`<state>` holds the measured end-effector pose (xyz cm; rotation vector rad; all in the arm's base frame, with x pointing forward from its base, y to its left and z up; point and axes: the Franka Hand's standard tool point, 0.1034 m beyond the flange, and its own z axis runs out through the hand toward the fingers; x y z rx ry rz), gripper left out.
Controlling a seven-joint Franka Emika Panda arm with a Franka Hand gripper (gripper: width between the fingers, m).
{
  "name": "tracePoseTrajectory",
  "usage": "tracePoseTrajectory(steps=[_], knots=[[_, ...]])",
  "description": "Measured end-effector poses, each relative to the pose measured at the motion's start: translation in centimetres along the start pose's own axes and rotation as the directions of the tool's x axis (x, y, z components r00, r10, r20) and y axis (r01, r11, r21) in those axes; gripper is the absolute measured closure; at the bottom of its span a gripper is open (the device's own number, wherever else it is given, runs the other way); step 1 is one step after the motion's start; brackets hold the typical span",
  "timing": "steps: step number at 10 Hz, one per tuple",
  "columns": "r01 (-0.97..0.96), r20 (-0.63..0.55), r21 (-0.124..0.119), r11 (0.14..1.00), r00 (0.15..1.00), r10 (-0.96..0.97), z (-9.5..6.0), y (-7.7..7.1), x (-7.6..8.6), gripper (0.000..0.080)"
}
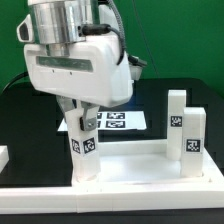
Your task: Assemble desk
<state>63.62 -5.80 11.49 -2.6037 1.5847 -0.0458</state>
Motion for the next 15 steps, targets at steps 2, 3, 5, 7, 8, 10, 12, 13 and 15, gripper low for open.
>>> tracePoseTrajectory(steps=[2, 3, 5, 7, 8, 10, 12, 13, 15], knots=[[-0.414, 0.014, 0.005, 0.91, 0.91, 0.414, 0.1, -0.1, -0.4, 0.0511], [-0.63, 0.029, 0.006, 0.777, 0.776, 0.63, 0.2, -1.0, -1.6, 0.0511], [-0.785, 0.025, 0.036, 0.618, 0.619, 0.785, 0.2, -1.7, -2.0, 0.051], [-0.794, 0.016, 0.043, 0.607, 0.608, 0.794, 0.2, -1.6, -2.0, 0.0509], [-0.77, 0.014, 0.043, 0.636, 0.637, 0.771, 0.3, -1.5, -2.0, 0.0354], [-0.593, -0.003, 0.005, 0.805, 0.805, 0.593, 0.3, -1.2, -2.4, 0.0227], [-0.264, 0.005, -0.012, 0.965, 0.965, 0.264, 0.5, -0.8, -2.7, 0.0153], [-0.223, 0.005, -0.013, 0.975, 0.975, 0.223, 0.6, -0.7, -2.7, 0.0153], [-0.081, 0.006, -0.013, 0.997, 0.997, 0.081, 0.6, -0.7, -2.6, 0.0151]])
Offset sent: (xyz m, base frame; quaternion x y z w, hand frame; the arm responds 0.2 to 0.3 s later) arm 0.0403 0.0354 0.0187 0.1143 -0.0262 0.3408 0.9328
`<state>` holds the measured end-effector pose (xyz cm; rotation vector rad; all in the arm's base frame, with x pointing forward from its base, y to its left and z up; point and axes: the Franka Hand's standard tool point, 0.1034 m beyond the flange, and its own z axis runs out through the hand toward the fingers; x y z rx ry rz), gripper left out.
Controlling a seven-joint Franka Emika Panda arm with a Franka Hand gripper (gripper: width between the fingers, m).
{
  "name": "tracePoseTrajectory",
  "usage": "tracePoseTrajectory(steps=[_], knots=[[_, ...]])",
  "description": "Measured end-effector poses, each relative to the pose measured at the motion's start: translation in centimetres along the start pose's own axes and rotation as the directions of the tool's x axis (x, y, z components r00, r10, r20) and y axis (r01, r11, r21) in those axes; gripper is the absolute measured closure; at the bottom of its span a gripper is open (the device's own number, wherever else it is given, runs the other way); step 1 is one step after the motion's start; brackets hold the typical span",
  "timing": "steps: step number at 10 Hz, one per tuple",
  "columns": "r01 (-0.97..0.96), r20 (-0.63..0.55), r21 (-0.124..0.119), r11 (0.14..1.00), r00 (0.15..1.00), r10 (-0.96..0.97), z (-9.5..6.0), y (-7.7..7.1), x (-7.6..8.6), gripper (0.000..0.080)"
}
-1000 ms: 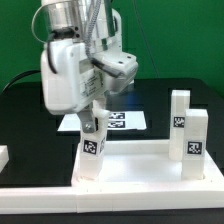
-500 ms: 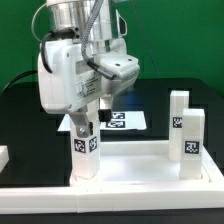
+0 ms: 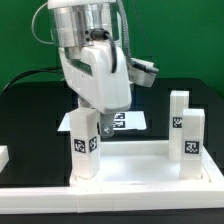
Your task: Assemble desk
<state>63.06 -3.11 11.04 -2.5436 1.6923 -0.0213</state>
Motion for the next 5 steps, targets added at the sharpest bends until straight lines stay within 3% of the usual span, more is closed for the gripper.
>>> tracePoseTrajectory(steps=[2, 3, 5], knots=[[0.146, -0.002, -0.003, 0.989, 0.989, -0.146, 0.0, 0.1, 0.1, 0.0151], [0.402, -0.001, -0.038, 0.915, 0.916, -0.402, -0.3, 0.1, 0.8, 0.0151], [0.412, -0.004, -0.039, 0.91, 0.911, -0.413, -0.3, -0.2, 1.0, 0.0181]])
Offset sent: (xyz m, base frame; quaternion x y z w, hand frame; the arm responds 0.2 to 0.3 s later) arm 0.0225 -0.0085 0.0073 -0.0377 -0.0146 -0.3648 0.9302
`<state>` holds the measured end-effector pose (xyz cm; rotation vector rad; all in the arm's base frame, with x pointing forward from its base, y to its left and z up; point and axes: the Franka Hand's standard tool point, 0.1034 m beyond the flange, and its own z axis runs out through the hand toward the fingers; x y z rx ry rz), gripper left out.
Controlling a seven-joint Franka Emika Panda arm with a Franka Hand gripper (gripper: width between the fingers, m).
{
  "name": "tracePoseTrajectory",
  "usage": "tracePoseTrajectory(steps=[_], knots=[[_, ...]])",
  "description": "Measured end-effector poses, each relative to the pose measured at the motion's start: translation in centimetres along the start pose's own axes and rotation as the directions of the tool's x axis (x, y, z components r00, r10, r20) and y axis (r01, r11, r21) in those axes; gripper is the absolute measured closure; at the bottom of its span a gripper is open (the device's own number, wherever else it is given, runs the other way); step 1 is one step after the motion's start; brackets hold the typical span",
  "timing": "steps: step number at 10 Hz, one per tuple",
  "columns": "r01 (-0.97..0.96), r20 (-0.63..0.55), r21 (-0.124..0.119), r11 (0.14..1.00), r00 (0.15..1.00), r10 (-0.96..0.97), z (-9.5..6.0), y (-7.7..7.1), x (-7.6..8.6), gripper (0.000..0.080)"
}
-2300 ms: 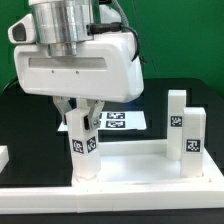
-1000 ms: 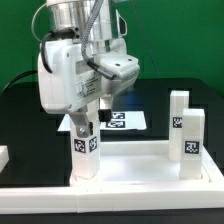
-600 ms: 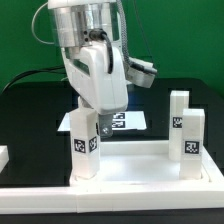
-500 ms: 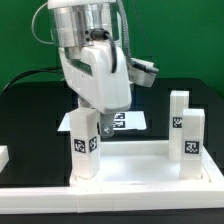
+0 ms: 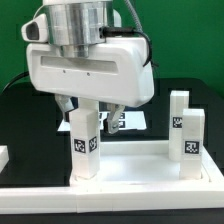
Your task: Assemble desk
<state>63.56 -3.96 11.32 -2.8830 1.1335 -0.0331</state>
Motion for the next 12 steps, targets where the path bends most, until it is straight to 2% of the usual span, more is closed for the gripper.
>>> tracePoseTrajectory(steps=[1, 2, 3, 5, 7, 9, 10, 11, 12], knots=[[-0.003, 0.0, 0.0, 1.0, 1.0, 0.003, 0.0, 0.02, 0.01, 0.0181], [-0.008, 0.0, 0.0, 1.0, 1.0, 0.008, 0.01, 0.03, 0.01, 0.0361], [-0.055, 0.001, -0.001, 0.998, 0.998, 0.055, 0.02, 0.04, -0.01, 0.0509], [-0.189, 0.002, -0.004, 0.982, 0.982, 0.189, 0.07, 0.22, 0.01, 0.0509], [-0.433, -0.002, 0.004, 0.901, 0.901, 0.433, 0.07, 0.38, 0.12, 0.0509], [-0.681, 0.022, 0.022, 0.732, 0.732, 0.681, 0.22, 0.58, 0.2, 0.0509], [-0.773, 0.042, 0.044, 0.633, 0.635, 0.772, 0.26, 0.44, 0.34, 0.0509], [-0.873, 0.076, 0.058, 0.484, 0.487, 0.87, 0.3, 0.4, 0.34, 0.0509], [-0.902, 0.091, 0.061, 0.428, 0.432, 0.897, 0.32, 0.46, 0.32, 0.0509]])
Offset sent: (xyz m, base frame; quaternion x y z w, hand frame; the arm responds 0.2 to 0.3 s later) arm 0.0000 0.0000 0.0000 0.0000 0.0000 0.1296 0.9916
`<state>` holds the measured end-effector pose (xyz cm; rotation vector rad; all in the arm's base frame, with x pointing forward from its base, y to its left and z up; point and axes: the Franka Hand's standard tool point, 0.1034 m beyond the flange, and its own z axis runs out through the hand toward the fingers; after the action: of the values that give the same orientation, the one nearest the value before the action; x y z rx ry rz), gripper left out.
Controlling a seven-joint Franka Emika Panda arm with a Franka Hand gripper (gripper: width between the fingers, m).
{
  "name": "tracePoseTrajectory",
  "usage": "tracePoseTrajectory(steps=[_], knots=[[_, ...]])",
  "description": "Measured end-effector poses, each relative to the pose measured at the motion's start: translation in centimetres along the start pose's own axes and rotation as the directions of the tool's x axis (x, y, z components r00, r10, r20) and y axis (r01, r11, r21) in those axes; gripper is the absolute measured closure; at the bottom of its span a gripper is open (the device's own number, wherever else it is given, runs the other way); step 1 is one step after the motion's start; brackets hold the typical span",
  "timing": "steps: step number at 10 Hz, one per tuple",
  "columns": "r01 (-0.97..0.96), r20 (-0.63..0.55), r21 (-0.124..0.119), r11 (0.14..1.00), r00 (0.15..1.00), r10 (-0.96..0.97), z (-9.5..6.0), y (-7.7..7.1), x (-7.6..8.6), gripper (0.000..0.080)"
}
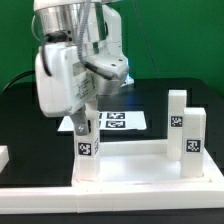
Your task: Assemble desk
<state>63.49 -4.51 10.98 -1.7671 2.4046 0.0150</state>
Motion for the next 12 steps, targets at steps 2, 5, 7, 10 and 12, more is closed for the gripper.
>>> tracePoseTrajectory(steps=[2, 5, 7, 10, 12], knots=[[-0.007, -0.001, -0.001, 1.0, 1.0, 0.007, 0.11, 0.04, -0.05, 0.0429], [0.255, -0.003, -0.02, 0.967, 0.967, -0.255, 0.3, 0.28, 0.25, 0.0159], [0.476, 0.011, -0.024, 0.879, 0.879, -0.476, 0.1, 0.39, 0.23, 0.0151], [0.644, 0.014, -0.024, 0.764, 0.765, -0.644, 0.2, 0.42, 0.37, 0.0151], [0.842, 0.015, -0.033, 0.538, 0.539, -0.842, 0.21, 0.44, 0.39, 0.0151]])
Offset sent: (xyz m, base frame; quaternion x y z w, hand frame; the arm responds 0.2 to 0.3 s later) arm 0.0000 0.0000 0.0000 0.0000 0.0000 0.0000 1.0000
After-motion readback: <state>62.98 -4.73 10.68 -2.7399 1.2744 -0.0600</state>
